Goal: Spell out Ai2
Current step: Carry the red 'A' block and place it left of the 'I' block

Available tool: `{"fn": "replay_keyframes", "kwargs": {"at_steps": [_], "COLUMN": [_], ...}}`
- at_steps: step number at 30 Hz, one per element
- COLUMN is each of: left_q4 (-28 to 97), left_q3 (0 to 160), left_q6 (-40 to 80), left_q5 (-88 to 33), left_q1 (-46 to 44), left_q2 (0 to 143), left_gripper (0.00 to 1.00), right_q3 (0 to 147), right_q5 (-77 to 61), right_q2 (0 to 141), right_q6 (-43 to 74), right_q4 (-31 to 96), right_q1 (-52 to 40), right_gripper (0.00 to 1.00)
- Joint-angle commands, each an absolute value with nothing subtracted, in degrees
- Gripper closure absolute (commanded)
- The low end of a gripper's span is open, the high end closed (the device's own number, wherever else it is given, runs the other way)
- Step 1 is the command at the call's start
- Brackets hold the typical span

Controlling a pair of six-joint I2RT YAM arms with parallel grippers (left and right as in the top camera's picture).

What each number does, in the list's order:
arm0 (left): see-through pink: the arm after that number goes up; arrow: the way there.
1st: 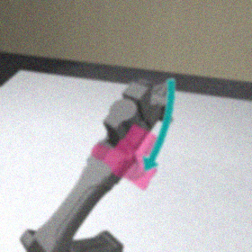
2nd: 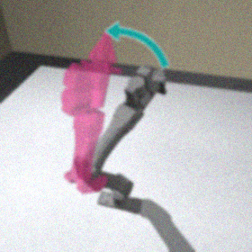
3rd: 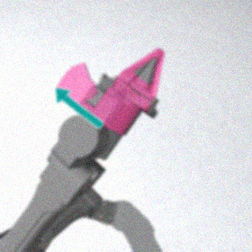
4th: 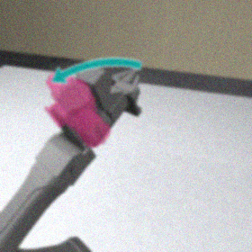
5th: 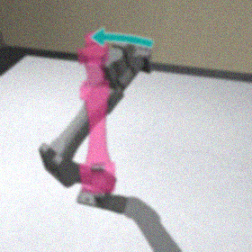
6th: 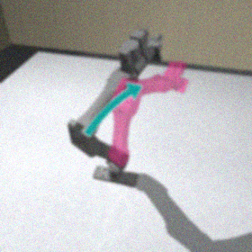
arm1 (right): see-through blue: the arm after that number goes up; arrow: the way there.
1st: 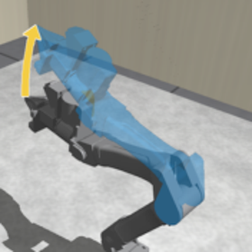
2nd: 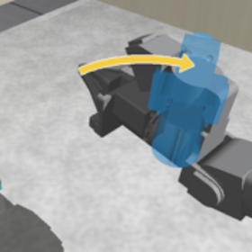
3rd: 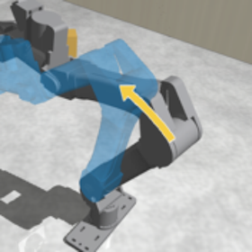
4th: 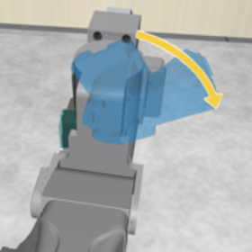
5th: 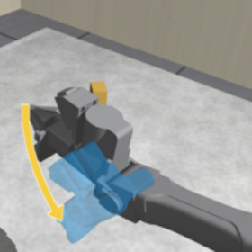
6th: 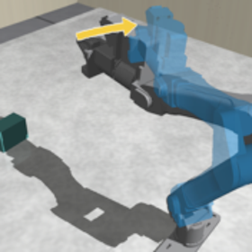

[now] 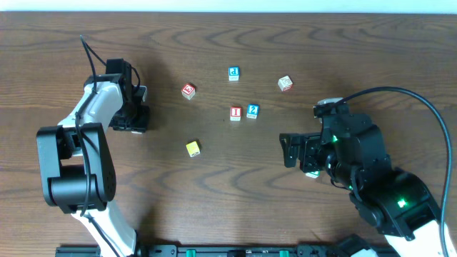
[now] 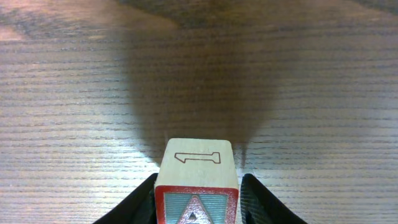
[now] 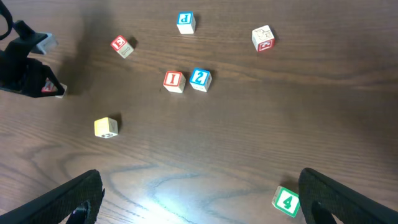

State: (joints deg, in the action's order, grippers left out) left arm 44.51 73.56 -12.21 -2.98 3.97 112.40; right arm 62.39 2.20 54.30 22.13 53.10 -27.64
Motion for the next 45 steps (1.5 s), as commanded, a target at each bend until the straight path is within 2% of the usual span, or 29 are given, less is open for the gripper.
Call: {"fn": "replay_keyframes", "kwargs": {"at_steps": [1,5,12,18,21,33,36,45], "left_q4": [44.5,44.5,44.4,48.4,49.5,40.6,39.3,38.3], "left_q3": [73.3,73.3,73.8,82.1,86.3,89.4,89.4,89.3], "left_q6": [-12.7,-12.6,-10.3,-7.1,-4.6,11.1,16.2,19.3], "left_q5": [-2.3,-2.3,-2.3,-2.7,-4.4,-6.9,-0.8,0.0], "left_q1": [4.2,4.2,4.0,1.9,-0.8,-20.6,-24.5,-26.0], "left_q2": [113.1,113.1,113.1,111.7,110.7,113.1,114.1,118.6], "left_gripper": [0.64,0.72,0.76,0.82,0.89,0.89,0.9,0.93], "right_q3": [62.7,62.7,62.7,62.7,62.7,62.7,62.7,64.1], "right_q5": [2.7,2.7,2.6,3.5,3.7,3.6,3.6,3.6], "right_q2": [54.0,54.0,54.0,54.0,54.0,54.0,54.0,53.3], "right_q6": [22.3,22.7,22.7,21.5,21.4,20.5,20.1,18.9], "right_q4": [53.1,53.1,52.4,50.3,50.0,50.1,50.2,50.8], "right_q1": [-27.3,-27.3,-27.3,-27.2,-26.4,-22.7,-22.4,-20.2], "right_gripper": [0.01,0.01,0.01,0.01,0.01,0.01,0.01,0.01]}}
